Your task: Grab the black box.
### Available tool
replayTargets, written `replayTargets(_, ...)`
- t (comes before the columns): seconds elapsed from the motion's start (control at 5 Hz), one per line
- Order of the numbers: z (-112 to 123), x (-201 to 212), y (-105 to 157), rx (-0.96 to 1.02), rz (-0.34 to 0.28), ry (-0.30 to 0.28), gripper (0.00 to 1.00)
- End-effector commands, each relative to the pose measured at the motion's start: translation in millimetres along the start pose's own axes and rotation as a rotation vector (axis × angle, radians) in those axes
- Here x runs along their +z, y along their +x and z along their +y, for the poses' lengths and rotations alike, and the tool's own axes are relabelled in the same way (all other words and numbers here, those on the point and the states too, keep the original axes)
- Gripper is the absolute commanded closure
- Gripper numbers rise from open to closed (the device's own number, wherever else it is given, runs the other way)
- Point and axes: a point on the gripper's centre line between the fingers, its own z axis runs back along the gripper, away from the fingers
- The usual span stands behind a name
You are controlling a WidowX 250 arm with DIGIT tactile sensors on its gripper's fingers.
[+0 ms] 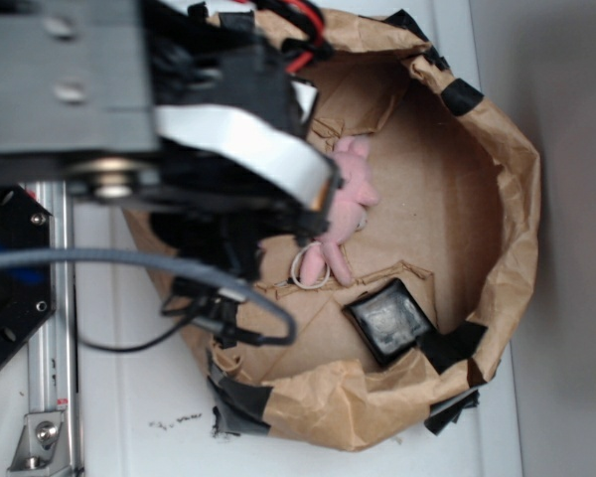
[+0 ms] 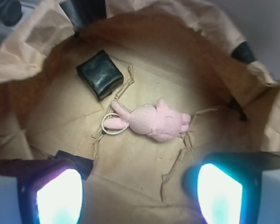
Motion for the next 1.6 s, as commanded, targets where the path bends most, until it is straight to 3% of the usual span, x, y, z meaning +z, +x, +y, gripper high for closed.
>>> replayTargets(0.0, 4, -26, 50, -0.147, -0.029, 0.037, 0.0)
replayTargets(0.4, -36, -62, 71, -0.299, -0.002, -0.004, 0.0)
replayTargets(0.8, -42, -95, 78, -0.439, -0.049, -0.095, 0.0)
replayTargets(1.2, -49, -111, 72, -0.563, -0.117, -0.229, 0.0)
replayTargets(1.4, -69, -111, 66, -0.6, -0.102, -0.23, 0.0)
